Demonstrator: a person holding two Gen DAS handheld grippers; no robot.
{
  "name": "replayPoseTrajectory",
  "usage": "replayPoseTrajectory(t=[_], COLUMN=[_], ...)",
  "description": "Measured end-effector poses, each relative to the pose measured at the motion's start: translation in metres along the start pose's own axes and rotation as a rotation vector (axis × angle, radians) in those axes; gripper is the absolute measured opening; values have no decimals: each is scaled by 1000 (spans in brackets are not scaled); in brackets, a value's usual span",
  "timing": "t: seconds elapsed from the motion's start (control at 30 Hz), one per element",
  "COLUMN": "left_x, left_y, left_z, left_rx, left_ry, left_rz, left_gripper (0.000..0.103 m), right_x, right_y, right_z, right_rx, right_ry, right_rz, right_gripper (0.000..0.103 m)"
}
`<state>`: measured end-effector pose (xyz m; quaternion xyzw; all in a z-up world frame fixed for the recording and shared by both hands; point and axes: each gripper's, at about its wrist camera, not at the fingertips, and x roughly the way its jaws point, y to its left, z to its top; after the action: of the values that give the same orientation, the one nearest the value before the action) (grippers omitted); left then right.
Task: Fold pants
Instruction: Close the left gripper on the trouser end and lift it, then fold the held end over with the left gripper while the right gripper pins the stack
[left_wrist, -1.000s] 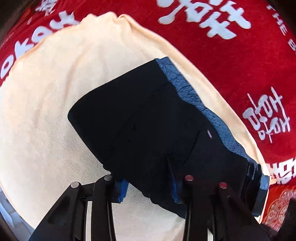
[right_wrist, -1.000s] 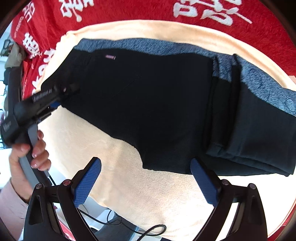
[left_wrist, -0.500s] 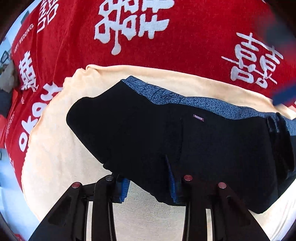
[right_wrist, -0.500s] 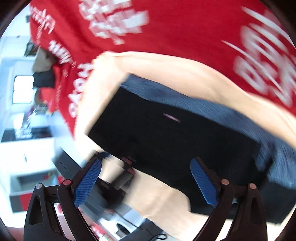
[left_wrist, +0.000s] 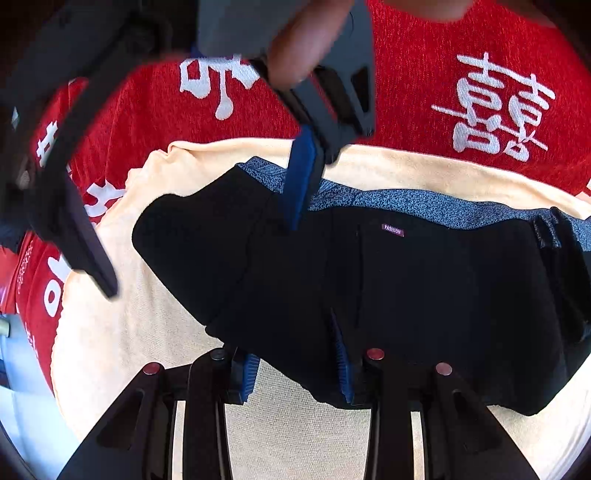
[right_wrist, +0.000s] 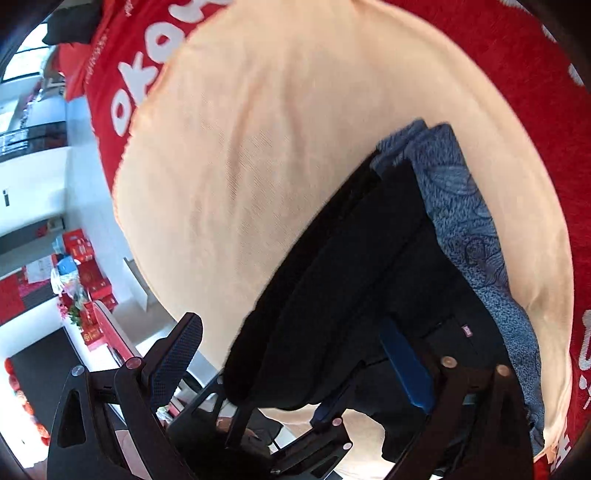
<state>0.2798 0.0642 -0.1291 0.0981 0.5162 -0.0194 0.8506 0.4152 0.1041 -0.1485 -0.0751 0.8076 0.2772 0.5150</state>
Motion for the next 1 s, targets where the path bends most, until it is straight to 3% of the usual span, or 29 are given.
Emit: replayPoseTrajectory(t=[0.1,0.17,0.37,0.57,0.73,1.0], left_x=[4,0,-28,-70,-112,-157], left_y=[2,2,-10,-34,-71,-166], left_z=[0,1,18,39,55,70], left_rx=[-11,-8,0,18,65,216], left_ry=[17,10,-38,-91,-143,-187], left_rz=[-12,-20,-65,-125,-191,-283], left_gripper=[36,36,36,36,36,36], right_x=[0,-10,-49,-96,-130,-153], right_y=[-10,-16,-43,-78,-110,-194], right_z=[-5,-13,-53,-119,-190,-320], right_rx=[25,29,51,97,141,258], right_ry=[-19,-60,-214,-404,-567,-787], right_rz=[45,61,169,299,385,483], right_gripper=[34,24,23,23,23,24])
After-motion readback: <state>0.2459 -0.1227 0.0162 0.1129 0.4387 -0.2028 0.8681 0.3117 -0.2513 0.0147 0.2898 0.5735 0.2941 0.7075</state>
